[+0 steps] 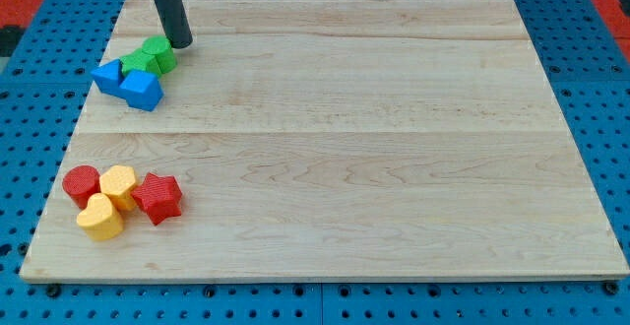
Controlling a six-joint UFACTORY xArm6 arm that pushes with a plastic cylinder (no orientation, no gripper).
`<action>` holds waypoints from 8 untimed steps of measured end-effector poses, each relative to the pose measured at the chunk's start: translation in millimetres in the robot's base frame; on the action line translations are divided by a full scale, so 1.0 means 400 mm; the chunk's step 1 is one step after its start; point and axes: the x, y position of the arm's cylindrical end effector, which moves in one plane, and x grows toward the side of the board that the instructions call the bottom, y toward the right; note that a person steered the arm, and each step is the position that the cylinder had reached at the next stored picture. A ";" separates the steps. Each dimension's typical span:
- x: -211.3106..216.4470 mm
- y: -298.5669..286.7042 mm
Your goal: Separate the green blocks and blue blocks
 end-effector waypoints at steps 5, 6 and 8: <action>-0.004 0.304; 0.190 0.399; 0.446 0.105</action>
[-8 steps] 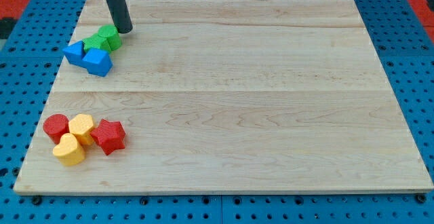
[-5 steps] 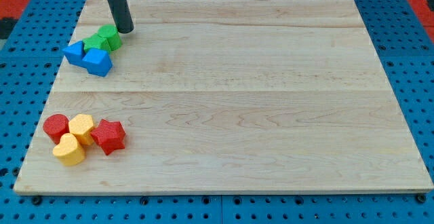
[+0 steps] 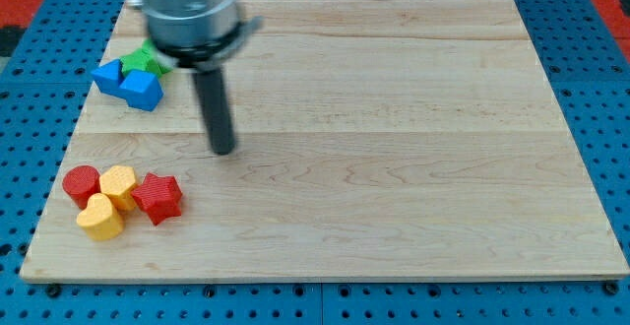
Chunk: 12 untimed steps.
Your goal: Separate the green blocks and blue blocks
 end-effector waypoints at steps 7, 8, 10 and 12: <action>-0.292 0.008; -0.315 -0.048; -0.442 -0.155; -0.460 -0.084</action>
